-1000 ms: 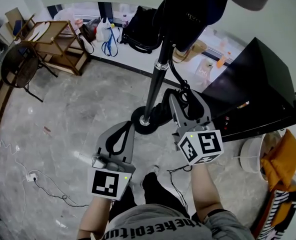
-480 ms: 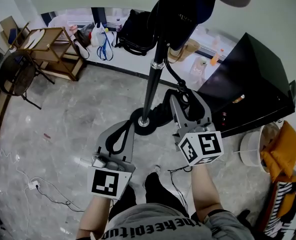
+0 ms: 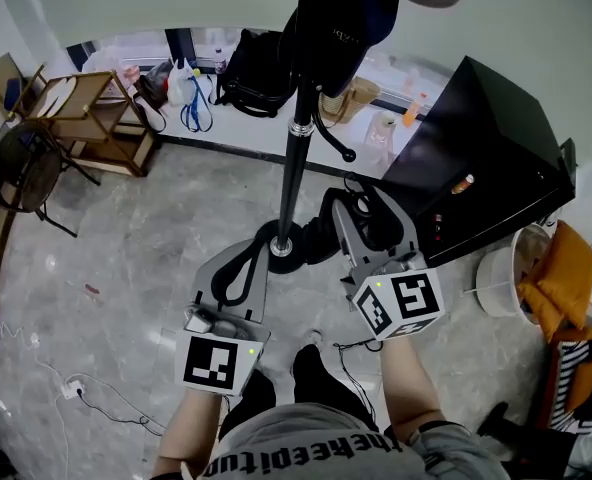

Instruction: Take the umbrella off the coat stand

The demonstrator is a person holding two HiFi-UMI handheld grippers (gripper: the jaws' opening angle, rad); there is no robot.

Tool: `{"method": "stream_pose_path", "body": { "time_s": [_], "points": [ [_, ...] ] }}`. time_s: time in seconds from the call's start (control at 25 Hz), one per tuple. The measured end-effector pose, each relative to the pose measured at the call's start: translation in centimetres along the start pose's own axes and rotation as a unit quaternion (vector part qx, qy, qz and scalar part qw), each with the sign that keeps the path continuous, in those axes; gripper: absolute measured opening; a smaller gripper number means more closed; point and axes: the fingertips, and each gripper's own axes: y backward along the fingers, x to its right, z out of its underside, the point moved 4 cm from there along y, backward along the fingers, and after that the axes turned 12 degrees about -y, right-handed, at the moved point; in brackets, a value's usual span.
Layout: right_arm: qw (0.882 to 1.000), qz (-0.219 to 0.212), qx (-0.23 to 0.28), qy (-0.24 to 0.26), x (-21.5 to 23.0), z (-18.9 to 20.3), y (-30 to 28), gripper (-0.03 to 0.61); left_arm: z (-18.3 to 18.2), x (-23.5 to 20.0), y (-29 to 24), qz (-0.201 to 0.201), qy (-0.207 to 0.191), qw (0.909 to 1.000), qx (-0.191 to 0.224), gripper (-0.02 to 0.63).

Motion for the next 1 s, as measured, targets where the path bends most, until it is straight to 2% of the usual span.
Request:
{"method": "stream_pose_path", "body": {
  "time_s": [1.0],
  "points": [
    [0.997,0.065,0.043,0.026,-6.8,-2.6,9.7,0.204,-3.4,1.6,4.2,0.093,-0.017,0.9930,0.071,0.015]
  ]
}}
